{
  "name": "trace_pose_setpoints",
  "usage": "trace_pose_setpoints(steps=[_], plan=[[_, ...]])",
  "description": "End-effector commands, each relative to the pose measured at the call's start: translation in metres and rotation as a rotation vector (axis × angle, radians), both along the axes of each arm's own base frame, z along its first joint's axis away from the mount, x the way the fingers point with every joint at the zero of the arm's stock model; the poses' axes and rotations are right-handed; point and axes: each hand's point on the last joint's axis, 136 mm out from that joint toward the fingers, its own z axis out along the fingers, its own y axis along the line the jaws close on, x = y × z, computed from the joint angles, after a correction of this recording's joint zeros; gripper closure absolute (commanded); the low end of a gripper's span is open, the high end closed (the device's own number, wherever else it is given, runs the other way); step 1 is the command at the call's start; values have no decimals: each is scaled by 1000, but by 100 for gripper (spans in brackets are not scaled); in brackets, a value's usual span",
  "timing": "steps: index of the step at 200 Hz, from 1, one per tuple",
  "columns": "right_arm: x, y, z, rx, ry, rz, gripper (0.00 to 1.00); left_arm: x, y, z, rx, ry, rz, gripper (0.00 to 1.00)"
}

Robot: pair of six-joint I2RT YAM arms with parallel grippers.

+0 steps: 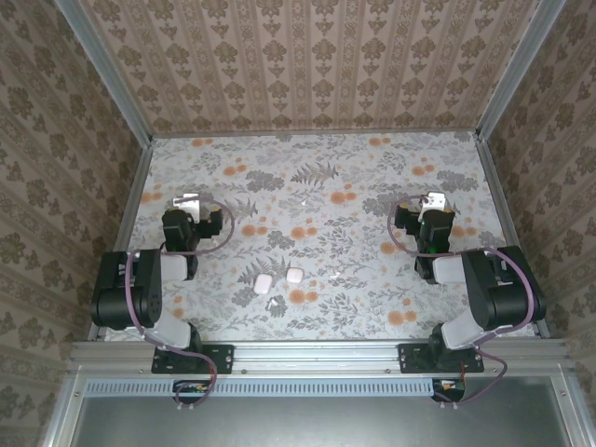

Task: Insert wireless bluetooth earbuds into charging case

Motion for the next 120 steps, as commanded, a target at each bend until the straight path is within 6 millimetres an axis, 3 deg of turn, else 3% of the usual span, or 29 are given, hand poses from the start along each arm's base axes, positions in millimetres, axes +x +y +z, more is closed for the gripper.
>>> trace_pose_setpoints(steps=[1,120], plan=[[6,5,9,-8,-26,21,0,2,-1,3,7,-7,-8,0],[6,4,9,-7,-28,23,0,2,0,4,9,-11,-2,0]])
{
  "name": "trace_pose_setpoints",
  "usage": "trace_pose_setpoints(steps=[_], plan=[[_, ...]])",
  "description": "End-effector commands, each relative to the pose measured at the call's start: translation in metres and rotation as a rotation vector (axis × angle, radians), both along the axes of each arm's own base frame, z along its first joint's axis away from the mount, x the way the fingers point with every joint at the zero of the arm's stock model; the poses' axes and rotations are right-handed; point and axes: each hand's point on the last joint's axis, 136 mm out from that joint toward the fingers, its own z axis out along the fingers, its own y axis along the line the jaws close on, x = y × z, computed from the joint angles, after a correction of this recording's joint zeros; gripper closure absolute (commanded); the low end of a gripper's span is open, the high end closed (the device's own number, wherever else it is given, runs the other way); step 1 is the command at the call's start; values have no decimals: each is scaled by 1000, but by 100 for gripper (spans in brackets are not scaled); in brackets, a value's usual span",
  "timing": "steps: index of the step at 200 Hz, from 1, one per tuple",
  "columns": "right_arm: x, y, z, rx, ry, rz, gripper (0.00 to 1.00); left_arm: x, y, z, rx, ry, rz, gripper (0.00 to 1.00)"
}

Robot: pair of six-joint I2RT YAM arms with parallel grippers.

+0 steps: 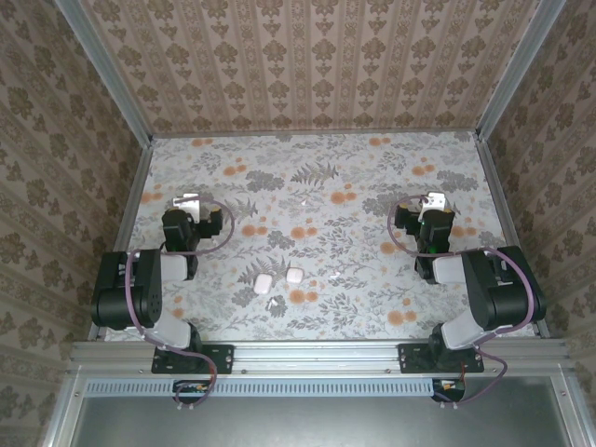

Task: Insert wireless bluetooth earbuds into charging case

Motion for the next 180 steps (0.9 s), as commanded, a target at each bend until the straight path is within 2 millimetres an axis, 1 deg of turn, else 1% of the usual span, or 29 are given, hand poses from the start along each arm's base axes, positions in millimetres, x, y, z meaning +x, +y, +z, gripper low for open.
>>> trace_pose_setpoints(steps=[1,9,24,34,47,51,53,68,72,85,95,99,100,101,102,108,111,119,125,136,146,163,180], plan=[[6,4,10,-7,-30,22,0,2,0,4,10,-12,-1,0],[6,3,11,-7,-28,16,0,2,4,5,13,-12,25,0],[6,3,15,-4,-17,11,0,1,9,14,15,-4,63,0],[6,7,19,-14,-30,31,0,0,11,23,19,12,74,0],[0,10,31,-33,-37,35,0,-3,14,39,6,46,102,0],[-3,10,26,-30,-4,30,0,-4,17,45,4,55,121,0],[-3,9,37,-23,-25,25,0,-5,17,46,-1,65,128,0],[-9,5,52,10,42,-16,0,-10,22,66,-30,102,175,0],[-11,4,55,17,53,-20,0,-13,23,66,-34,132,184,0],[-16,3,68,48,67,-44,0,-21,24,76,-56,201,203,0],[-20,2,76,86,90,-67,0,-27,21,80,-75,267,200,0],[-22,3,80,104,105,-71,1,-30,20,81,-82,296,202,0],[-22,3,80,109,109,-72,1,-30,20,85,-83,296,199,0],[-23,3,81,114,113,-72,1,-32,19,82,-87,310,200,0],[-24,3,80,118,121,-73,1,-32,19,85,-89,312,197,0],[-25,7,88,146,137,-64,2,-37,16,85,-103,358,195,0],[-27,9,88,155,159,-61,2,-40,15,86,-111,380,194,0],[-29,18,92,178,192,-39,4,-49,10,84,-140,446,186,1],[-31,26,94,187,215,-25,5,-56,4,83,-170,492,171,4],[-36,45,93,186,244,9,6,-70,-14,77,-227,579,100,10],[-42,67,90,168,265,49,7,-84,-32,71,-267,652,42,12],[-58,115,82,179,302,145,9,-110,-48,56,-251,757,21,13],[-78,168,69,225,363,239,13,-131,-48,45,-225,791,59,11]])
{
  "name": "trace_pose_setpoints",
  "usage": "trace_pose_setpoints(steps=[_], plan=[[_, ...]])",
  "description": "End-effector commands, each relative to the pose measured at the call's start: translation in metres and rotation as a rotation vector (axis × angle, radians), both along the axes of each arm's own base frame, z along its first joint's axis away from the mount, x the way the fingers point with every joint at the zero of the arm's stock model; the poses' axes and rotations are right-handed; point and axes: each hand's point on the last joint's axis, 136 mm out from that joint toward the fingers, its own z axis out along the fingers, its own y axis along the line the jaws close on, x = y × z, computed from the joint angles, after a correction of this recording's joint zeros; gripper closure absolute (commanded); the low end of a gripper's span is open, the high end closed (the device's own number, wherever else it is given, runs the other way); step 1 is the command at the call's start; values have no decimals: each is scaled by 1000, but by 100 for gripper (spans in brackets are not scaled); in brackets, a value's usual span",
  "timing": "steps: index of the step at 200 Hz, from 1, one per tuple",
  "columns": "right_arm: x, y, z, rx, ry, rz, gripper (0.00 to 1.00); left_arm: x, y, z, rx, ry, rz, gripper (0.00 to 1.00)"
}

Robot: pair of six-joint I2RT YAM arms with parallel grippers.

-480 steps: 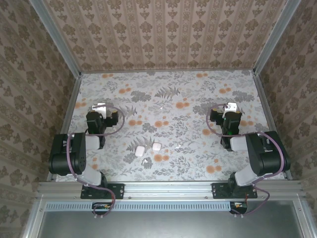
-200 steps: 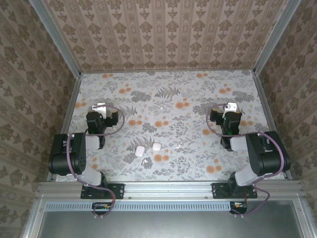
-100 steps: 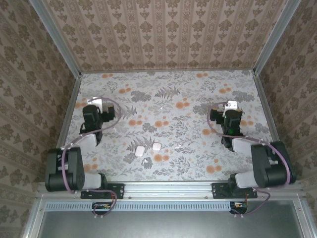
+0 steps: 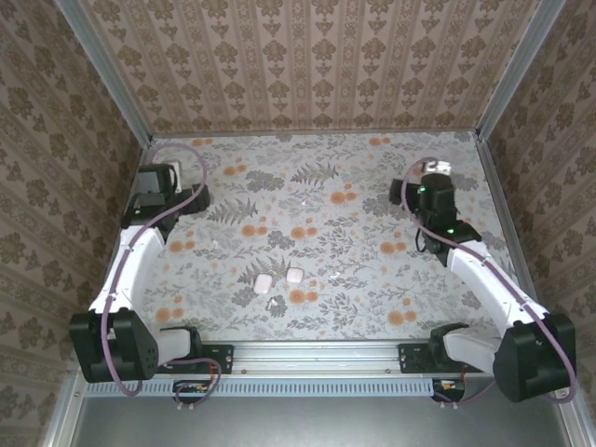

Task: Insert wireless bluetooth earbuds into charging case

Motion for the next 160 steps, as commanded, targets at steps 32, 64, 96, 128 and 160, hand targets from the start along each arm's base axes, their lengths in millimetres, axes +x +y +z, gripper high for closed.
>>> trace_pose_setpoints(steps=[32,64,96,128,160], plan=[[-81,124,-54,-23,285,115,16,-82,-5,-36,-44,201,74,10],[-121,200,-83,-86,421,205,14,-88,-2,-30,-59,134,93,13],[-142,268,-105,45,542,311,25,-96,6,-20,-44,84,114,14],[-138,293,-107,63,581,327,32,-105,6,-9,-63,11,106,14],[-140,310,-116,50,640,335,30,-109,5,-3,-82,-9,106,13]])
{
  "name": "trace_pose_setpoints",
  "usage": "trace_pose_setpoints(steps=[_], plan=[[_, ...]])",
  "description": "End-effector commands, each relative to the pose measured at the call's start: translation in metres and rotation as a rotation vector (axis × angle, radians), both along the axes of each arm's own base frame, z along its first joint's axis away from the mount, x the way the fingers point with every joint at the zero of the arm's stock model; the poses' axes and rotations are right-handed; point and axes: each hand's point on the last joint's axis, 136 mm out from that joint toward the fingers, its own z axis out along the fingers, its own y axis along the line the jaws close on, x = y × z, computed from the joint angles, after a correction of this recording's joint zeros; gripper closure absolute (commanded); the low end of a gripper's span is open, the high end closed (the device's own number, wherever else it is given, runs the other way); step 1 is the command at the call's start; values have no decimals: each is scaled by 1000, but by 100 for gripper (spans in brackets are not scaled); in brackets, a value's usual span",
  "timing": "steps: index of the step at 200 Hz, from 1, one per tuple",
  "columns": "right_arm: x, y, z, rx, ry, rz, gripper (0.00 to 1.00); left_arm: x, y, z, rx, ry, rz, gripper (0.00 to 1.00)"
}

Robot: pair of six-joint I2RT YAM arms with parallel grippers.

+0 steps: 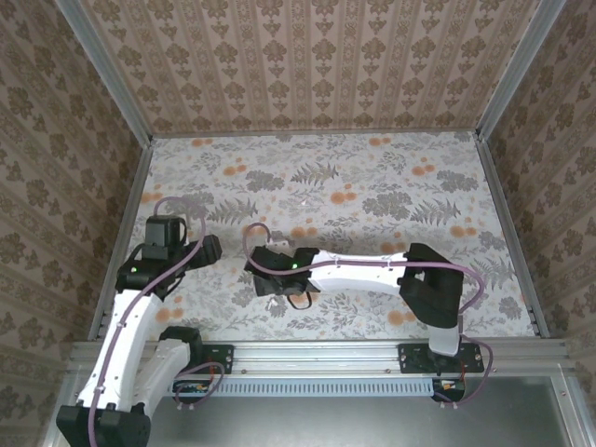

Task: Insert wireless bluetooth earbuds into charging case

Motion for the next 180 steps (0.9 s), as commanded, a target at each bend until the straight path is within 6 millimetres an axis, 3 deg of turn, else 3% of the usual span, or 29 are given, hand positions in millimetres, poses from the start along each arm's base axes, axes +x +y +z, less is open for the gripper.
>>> trace_pose_setpoints(steps=[1,104,180], plan=[[-7,8,-7,-24,83,-4,30,-9,4,-5,-8,30,25,13],[1,29,-30,-147,142,-13,27,-10,23,1,46,-36,108,11],[13,23,-43,-212,131,-31,27,-9,24,1,45,-44,116,11]])
